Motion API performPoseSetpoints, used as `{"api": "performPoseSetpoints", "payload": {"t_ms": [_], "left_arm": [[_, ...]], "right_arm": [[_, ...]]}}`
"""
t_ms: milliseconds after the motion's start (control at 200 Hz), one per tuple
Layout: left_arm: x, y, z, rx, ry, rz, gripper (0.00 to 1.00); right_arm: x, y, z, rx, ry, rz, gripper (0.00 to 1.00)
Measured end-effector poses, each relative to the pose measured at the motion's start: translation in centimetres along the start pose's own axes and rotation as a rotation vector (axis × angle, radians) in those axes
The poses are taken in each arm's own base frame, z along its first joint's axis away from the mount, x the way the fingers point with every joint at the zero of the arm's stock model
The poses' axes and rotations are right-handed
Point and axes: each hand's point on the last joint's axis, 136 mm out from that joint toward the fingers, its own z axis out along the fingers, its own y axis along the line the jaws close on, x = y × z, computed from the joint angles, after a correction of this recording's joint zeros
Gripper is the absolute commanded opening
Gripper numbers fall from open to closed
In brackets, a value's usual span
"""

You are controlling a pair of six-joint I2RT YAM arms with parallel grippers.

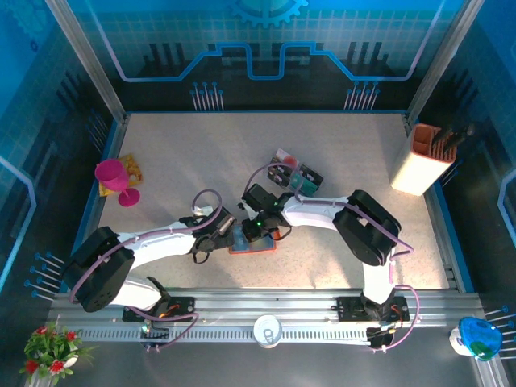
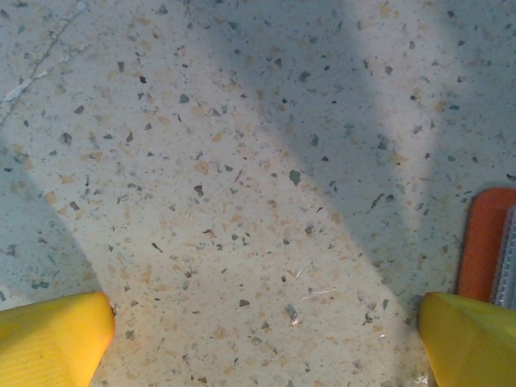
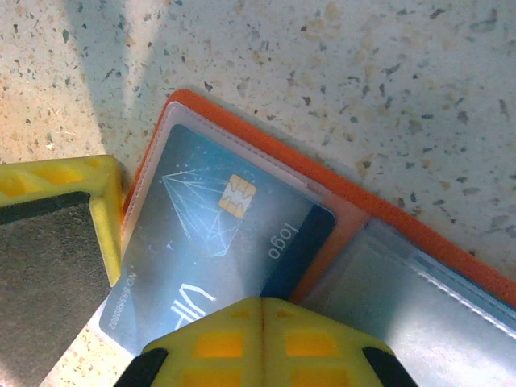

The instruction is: Put the credit cards into the card holder

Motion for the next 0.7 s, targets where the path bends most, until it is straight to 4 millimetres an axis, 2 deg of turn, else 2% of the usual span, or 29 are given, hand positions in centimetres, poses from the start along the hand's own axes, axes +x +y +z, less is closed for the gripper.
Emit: {"api": "performPoseSetpoints", "payload": {"t_ms": [400,575,700], "left_arm": [[-0.3,-0.3,-0.7,0.029,-0.007,-0.009,0.99],[-1.8,-0.4,-2.5,0.085,-0.057,-0.048,0.99],[-3.2,-0.4,-4.5,0.127,-0.096,-0.065,0.99]], "right_arm": [[-0.1,0.3,-0.5,-0.002,-0.001,-0.001,0.05],[-0.1,0.1,-3.9,-0.021,-0.064,0.011,0.1],[-0.4,-1.0,-6.6,-0.028,-0.133,0.045,0.12]]}}
